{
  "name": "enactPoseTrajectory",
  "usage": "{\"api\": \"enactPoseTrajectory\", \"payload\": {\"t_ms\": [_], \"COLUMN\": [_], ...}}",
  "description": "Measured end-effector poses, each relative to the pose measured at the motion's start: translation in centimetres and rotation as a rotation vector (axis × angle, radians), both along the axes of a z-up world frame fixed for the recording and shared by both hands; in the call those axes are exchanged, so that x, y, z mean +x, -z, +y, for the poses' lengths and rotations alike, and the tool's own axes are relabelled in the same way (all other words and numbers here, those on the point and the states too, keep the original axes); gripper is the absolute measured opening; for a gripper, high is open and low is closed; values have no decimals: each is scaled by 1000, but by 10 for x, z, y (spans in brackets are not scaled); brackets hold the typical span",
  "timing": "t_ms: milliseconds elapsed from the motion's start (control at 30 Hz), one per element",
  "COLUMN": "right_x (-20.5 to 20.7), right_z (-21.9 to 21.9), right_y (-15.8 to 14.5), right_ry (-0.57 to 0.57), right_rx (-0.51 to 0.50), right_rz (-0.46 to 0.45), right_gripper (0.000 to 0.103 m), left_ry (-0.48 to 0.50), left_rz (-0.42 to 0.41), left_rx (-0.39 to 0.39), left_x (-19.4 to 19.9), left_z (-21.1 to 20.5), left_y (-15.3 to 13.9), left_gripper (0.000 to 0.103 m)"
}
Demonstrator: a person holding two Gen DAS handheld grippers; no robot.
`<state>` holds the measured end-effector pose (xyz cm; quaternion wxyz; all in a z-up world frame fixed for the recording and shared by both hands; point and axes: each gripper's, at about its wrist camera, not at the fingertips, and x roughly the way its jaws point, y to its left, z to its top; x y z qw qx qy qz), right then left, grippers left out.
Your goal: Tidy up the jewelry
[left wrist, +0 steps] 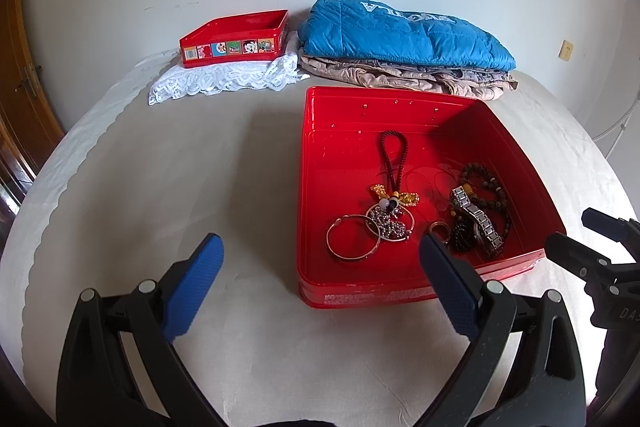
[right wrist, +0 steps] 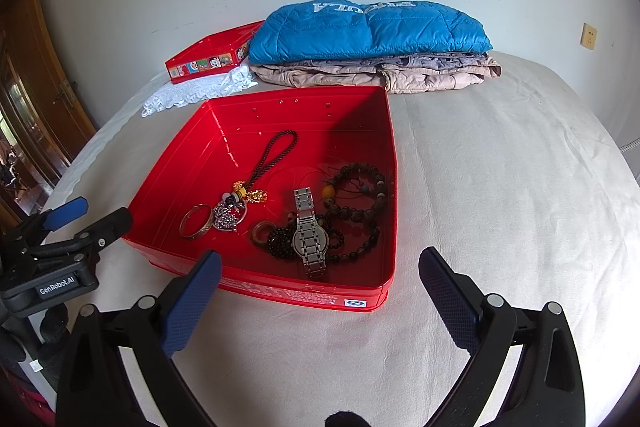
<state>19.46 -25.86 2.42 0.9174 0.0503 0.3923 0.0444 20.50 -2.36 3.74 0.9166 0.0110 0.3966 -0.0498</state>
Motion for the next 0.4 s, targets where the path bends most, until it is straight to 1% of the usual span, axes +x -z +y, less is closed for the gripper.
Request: {"api": "enactPoseTrajectory", "payload": {"t_ms": [400], "right_x": [1], "right_z": [0], "right_y": [1], "right_ry": [-1], "right_rx": [0], "right_rz": [2], "right_gripper": [99], "left_ry": [2], "left_rz": [10], "left_rx": [-1], "left_x": [1], "left_z": [1], "left_y": [0], "left_gripper": [97]}}
